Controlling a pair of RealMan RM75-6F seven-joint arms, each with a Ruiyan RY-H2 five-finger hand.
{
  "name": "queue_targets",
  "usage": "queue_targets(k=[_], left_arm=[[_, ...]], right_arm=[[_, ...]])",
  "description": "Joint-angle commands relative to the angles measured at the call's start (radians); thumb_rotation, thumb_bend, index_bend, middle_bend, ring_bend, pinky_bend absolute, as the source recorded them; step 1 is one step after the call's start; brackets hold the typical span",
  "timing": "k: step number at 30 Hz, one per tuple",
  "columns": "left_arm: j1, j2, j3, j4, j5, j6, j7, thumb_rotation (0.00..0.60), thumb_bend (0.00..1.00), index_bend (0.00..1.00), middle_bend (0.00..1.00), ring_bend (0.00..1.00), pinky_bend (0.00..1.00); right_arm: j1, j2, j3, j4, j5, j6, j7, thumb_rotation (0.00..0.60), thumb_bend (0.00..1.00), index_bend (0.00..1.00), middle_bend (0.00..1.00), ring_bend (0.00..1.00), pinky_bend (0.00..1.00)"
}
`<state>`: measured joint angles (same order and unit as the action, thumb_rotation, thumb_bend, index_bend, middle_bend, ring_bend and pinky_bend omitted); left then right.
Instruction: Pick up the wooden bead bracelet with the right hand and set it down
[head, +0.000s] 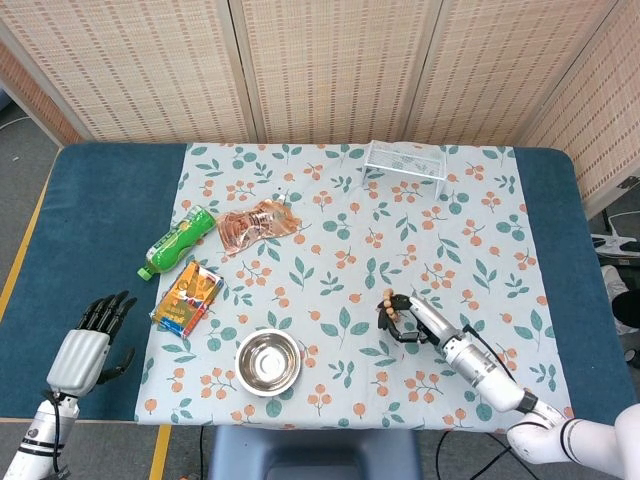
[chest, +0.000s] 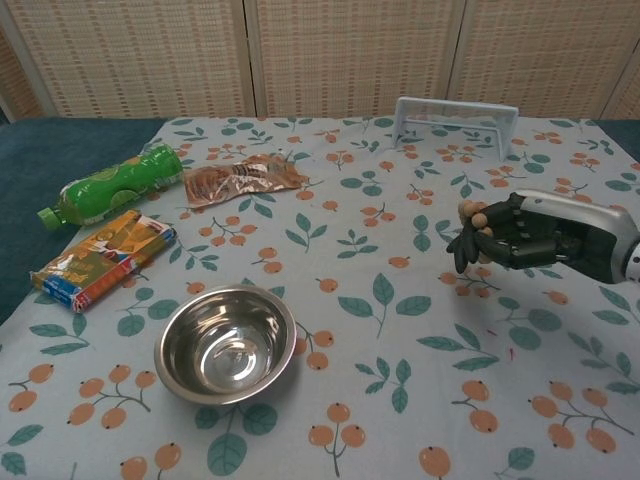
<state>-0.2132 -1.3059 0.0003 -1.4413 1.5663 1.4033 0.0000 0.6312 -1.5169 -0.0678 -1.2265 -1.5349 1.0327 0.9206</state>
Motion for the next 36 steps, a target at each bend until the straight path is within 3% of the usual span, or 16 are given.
queue_targets(k=[1,6,10,12,14,16,19,23,25,28,32,36], left_arm=[[0.001,0.001,0.000,-0.001,0.001,0.002,0.000,0.600,0.44,0.00,0.00,0.00,0.10],[0.002,0.001,0.002,-0.002,0.006,0.004,-0.001,0.600,0.44,0.00,0.00,0.00,0.10],[0.001,0.003,0.001,-0.003,0.005,0.004,-0.004,0.600,0.44,0.00,0.00,0.00,0.10],[0.001,0.003,0.002,-0.003,0.005,0.003,-0.006,0.600,0.44,0.00,0.00,0.00,0.10],[0.000,0.003,0.002,-0.002,0.005,0.001,-0.007,0.600,0.44,0.00,0.00,0.00,0.10],[-0.001,0.003,0.002,-0.002,0.005,0.000,-0.008,0.600,0.44,0.00,0.00,0.00,0.10],[-0.001,0.002,0.003,0.000,0.004,-0.002,-0.009,0.600,0.44,0.00,0.00,0.00,0.10],[0.000,0.003,0.003,-0.002,0.006,0.001,-0.009,0.600,0.44,0.00,0.00,0.00,0.10],[0.001,0.003,0.003,-0.003,0.009,0.005,-0.007,0.600,0.44,0.00,0.00,0.00,0.10],[0.003,0.003,0.003,-0.005,0.013,0.013,-0.005,0.600,0.44,0.00,0.00,0.00,0.10],[0.003,0.003,0.004,-0.004,0.017,0.014,-0.003,0.600,0.44,0.00,0.00,0.00,0.10],[0.003,0.001,0.003,0.000,0.016,0.014,-0.003,0.600,0.43,0.00,0.00,0.00,0.10]], right_arm=[[0.046,-0.107,0.116,0.152,0.129,-0.070,-0.555,0.600,1.00,0.58,0.49,0.20,0.14],[0.075,-0.153,0.118,0.224,0.147,-0.118,-0.797,0.600,1.00,0.53,0.47,0.18,0.14],[0.068,-0.147,0.104,0.203,0.144,-0.112,-0.940,0.600,0.98,0.33,0.37,0.12,0.14],[0.061,-0.133,0.098,0.177,0.150,-0.111,-1.012,0.600,0.79,0.22,0.30,0.08,0.12],[0.052,-0.105,0.096,0.126,0.174,-0.121,-1.092,0.600,0.54,0.12,0.23,0.02,0.07],[0.046,-0.076,0.097,0.073,0.201,-0.135,-1.146,0.600,0.43,0.05,0.18,0.00,0.03],[0.038,-0.024,0.098,-0.014,0.246,-0.167,-1.192,0.598,0.34,0.01,0.14,0.00,0.00],[0.020,0.039,0.104,-0.111,0.275,-0.166,-1.186,0.555,0.32,0.00,0.12,0.00,0.00],[-0.004,0.062,0.109,-0.149,0.260,-0.111,-1.173,0.552,0.32,0.00,0.11,0.00,0.00],[-0.082,0.108,0.099,-0.238,0.187,0.073,-1.188,0.550,0.32,0.00,0.10,0.00,0.00],[-0.245,0.166,0.027,-0.349,0.073,0.363,-1.313,0.549,0.32,0.00,0.05,0.00,0.00],[-0.374,0.181,-0.041,-0.364,-0.007,0.540,-1.389,0.543,0.32,0.00,0.01,0.00,0.00]])
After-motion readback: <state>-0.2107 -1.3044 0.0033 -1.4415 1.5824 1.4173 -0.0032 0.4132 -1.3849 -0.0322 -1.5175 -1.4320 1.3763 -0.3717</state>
